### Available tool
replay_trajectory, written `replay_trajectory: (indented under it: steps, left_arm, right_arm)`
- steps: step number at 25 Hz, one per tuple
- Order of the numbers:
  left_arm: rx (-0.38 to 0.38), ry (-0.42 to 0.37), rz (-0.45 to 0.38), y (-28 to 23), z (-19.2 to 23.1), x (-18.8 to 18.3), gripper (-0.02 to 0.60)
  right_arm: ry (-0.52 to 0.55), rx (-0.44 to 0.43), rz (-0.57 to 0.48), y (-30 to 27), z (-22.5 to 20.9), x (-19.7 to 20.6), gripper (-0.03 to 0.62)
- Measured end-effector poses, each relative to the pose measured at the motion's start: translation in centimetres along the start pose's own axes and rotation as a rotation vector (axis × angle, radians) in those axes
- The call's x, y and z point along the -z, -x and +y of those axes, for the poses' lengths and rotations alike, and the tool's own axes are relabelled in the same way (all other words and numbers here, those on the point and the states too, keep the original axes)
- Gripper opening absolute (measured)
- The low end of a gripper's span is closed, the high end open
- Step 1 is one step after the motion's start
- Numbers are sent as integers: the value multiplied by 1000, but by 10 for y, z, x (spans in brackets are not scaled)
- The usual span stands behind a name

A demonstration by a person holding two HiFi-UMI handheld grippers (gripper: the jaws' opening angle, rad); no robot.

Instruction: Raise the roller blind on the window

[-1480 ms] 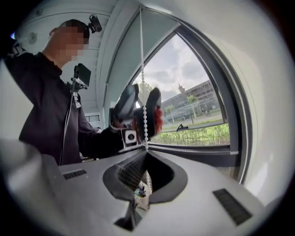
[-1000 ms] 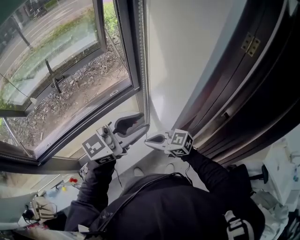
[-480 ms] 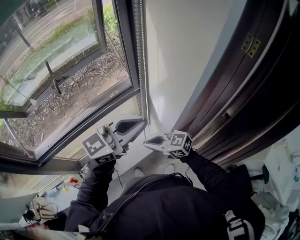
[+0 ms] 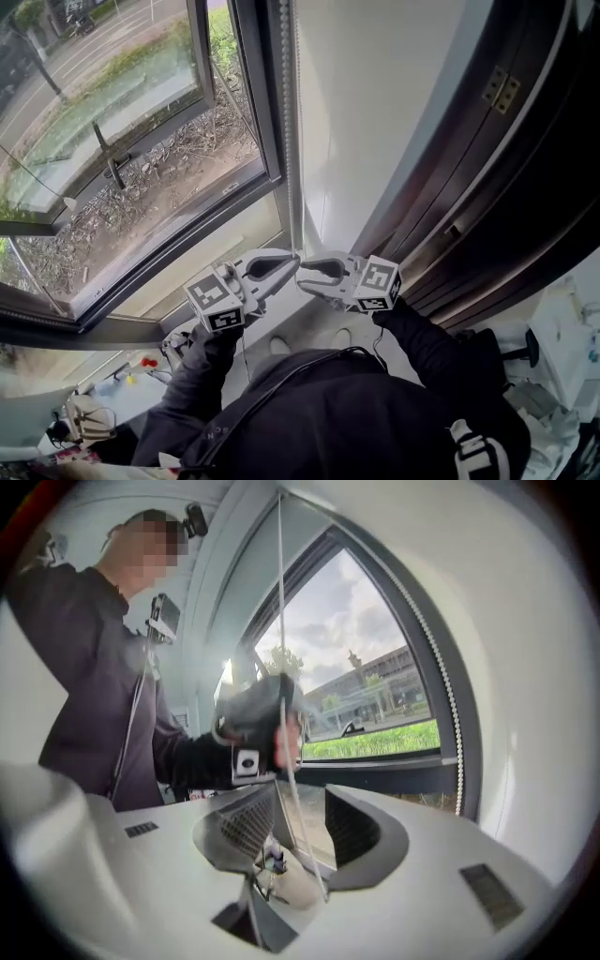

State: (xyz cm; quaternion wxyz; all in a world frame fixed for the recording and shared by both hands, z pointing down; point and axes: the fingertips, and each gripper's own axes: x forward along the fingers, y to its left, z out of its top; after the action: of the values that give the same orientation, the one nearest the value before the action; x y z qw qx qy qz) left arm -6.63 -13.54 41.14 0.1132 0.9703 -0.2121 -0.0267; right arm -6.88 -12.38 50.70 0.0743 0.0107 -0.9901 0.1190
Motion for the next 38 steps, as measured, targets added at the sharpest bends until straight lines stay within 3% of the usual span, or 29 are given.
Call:
replay_trajectory:
  steps: [2,7,12,15,18,20,27,30,33,35,38]
  left_arm:
    - [-9,26,25,-1,4,28,8]
    - [-29,94,126,-4,12,100,8]
    - [-51,152,282,2,17,185,8]
    - [-62,202,303,8,14,214,7]
    - [-71,199,297,8,8,216,7]
    - [-70,192,299,7,8,216,8]
    - [-79,216,264,12,4,215,8]
    - [-83,301,175,15,0,213,8]
    - [-155,348,109,31,5,218,18]
    - [-227,333,116,46,13,226,59]
    - [-265,323,116,63,20,225,71]
  right_arm:
    - [1,-1,-67,13,-4,-36,172]
    - [102,-77,-117,30,16,-110,202]
    - [147,-66,-114,25,28,-149,204]
    - [144,-60,-145,17,30,-161,188]
    - [133,-53,-160,11,31,-164,139]
    - [138,-26,-160,11,26,-165,26]
    - [80,-33,-183,15,20,-163,20]
    - [102,-22,-185,13,20,-163,18]
    - [114,-4,-192,14,17,-160,18]
    - [105,4,-198,18,15,-158,18]
    - [111,23,-188,22,11,-150,14]
